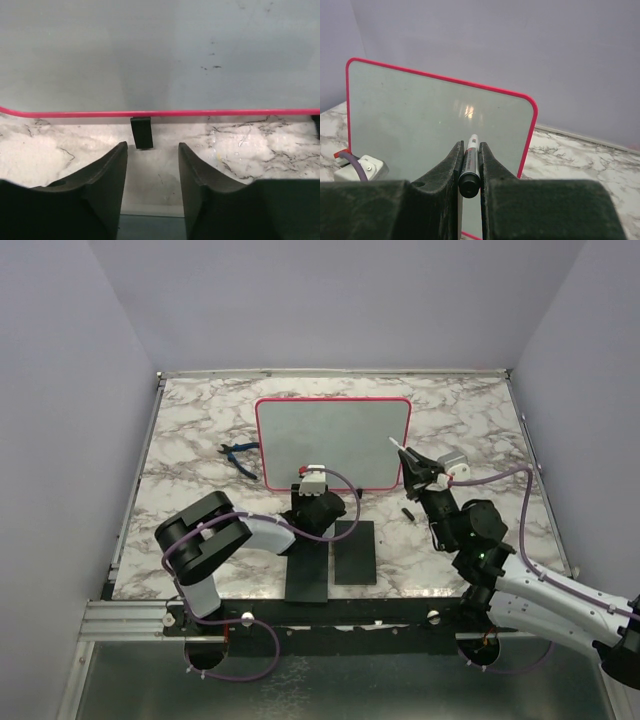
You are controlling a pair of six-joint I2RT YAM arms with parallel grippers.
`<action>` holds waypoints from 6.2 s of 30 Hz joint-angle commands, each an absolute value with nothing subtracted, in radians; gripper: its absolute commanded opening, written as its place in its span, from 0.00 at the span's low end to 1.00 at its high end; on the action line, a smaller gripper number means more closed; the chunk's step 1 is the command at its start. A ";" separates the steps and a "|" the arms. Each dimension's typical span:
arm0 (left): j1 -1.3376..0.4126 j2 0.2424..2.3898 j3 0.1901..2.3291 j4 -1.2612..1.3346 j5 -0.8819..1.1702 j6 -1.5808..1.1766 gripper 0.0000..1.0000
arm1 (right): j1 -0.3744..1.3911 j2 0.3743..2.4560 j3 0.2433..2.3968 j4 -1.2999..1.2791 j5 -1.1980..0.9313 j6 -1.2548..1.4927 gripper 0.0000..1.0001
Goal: Write a sentence on the whiteboard
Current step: Move the whiteboard to the center of the board, then write a sentence on the whiteboard.
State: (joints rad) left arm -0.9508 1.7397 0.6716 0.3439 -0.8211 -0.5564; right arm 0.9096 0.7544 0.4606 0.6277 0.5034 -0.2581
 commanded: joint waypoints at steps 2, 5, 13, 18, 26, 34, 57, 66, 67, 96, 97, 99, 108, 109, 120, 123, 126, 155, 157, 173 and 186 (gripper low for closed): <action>-0.992 1.679 0.662 0.204 -0.820 -0.553 0.53 | 0.907 0.723 0.460 0.572 0.456 -0.240 0.01; -1.001 1.635 0.664 0.179 -0.822 -0.550 0.57 | 0.907 0.709 0.464 0.555 0.456 -0.236 0.01; -1.005 1.480 0.621 0.089 -0.800 -0.572 0.66 | 0.907 0.689 0.461 0.549 0.463 -0.235 0.01; -1.005 1.390 0.609 0.004 -0.758 -0.587 0.74 | 0.907 0.694 0.459 0.553 0.461 -0.235 0.01; -1.005 1.277 0.664 -0.238 -0.602 -0.603 0.86 | 0.907 0.692 0.467 0.543 0.454 -0.235 0.01; -0.947 1.166 0.866 -0.489 -0.377 -0.568 0.91 | 0.907 0.668 0.491 0.505 0.424 -0.218 0.01; -0.182 1.179 1.189 -0.361 0.212 -0.334 0.91 | 0.908 0.791 0.547 0.590 0.171 -0.169 0.01; -0.103 1.182 1.030 -0.045 0.371 -0.332 0.91 | 0.952 1.064 0.623 0.792 0.096 -0.125 0.01; -0.092 1.185 1.017 -0.026 0.382 -0.336 0.90 | 0.955 1.097 0.642 0.801 0.089 -0.122 0.01; -0.041 1.266 0.973 0.119 0.595 -0.394 0.33 | 0.965 1.621 0.982 0.948 0.077 -0.200 0.01; -0.041 1.267 0.973 0.122 0.594 -0.393 0.31 | 0.966 1.626 0.985 0.954 0.077 -0.202 0.01; -0.041 1.272 0.973 0.124 0.593 -0.398 0.27 | 0.966 1.636 0.993 0.960 0.081 -0.207 0.01; -0.041 1.272 0.966 0.130 0.602 -0.405 0.23 | 0.966 1.683 1.046 0.974 0.107 -0.251 0.01; -0.041 1.272 0.966 0.133 0.604 -0.406 0.21 | 0.966 1.689 1.052 0.974 0.107 -0.253 0.01; -0.041 1.273 0.961 0.142 0.612 -0.412 0.19 | 0.966 1.732 1.083 0.972 0.141 -0.268 0.01; -0.041 1.271 0.960 0.142 0.614 -0.413 0.19 | 0.966 1.739 1.084 0.968 0.147 -0.268 0.01; -0.041 1.270 0.960 0.143 0.615 -0.414 0.19 | 0.966 1.741 1.077 0.968 0.150 -0.266 0.01; -0.041 1.261 0.956 0.153 0.617 -0.416 0.16 | 0.972 1.735 1.003 0.934 0.163 -0.226 0.01; -0.041 1.259 0.956 0.154 0.617 -0.416 0.16 | 0.974 1.736 1.001 0.933 0.163 -0.224 0.01; -0.041 1.256 0.953 0.156 0.615 -0.417 0.15 | 1.000 1.698 0.978 0.942 0.155 -0.235 0.01; -0.041 1.258 0.951 0.156 0.612 -0.416 0.15 | 1.011 1.671 1.019 0.989 0.213 -0.305 0.01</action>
State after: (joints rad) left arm -0.0402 1.2701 0.9623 0.1318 0.5728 -0.4080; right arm 1.0065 1.6745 0.9829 0.9504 0.1688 -0.2642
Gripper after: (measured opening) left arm 0.151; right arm 0.145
